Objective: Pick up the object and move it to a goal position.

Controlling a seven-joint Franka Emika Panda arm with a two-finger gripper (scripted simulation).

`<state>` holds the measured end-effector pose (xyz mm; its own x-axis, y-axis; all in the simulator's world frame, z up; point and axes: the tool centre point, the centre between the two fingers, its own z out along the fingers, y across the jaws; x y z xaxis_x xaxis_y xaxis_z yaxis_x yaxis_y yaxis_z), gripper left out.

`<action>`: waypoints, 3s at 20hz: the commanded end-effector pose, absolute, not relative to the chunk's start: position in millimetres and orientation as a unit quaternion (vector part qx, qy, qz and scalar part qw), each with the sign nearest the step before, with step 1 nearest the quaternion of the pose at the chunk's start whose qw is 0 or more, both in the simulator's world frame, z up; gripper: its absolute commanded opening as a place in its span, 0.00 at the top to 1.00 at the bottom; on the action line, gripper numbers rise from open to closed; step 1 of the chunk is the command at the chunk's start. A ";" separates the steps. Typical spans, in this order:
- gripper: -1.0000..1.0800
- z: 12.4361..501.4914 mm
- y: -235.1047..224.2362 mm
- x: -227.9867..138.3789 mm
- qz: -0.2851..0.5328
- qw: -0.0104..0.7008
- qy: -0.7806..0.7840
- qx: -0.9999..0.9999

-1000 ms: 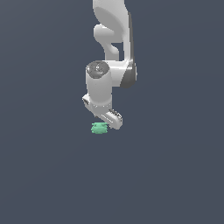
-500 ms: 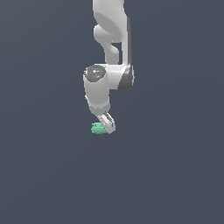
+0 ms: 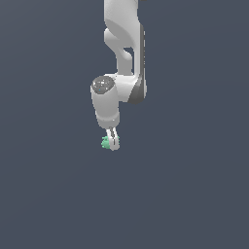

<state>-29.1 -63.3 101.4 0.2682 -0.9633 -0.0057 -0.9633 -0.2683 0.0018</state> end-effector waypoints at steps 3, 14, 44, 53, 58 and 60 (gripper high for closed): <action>0.04 96.1 -67.5 -32.0 0.002 0.001 0.646 -0.763; 0.04 90.5 -72.2 -35.2 0.000 0.000 0.689 -0.725; 1.00 40.2 -72.3 -35.6 0.000 0.000 0.689 -0.725; 1.00 57.9 -54.4 -31.7 0.000 0.001 0.689 -0.725; 1.00 84.7 -26.2 -26.2 0.000 0.000 0.689 -0.725; 1.00 98.9 -11.2 -23.2 -0.001 0.000 0.689 -0.724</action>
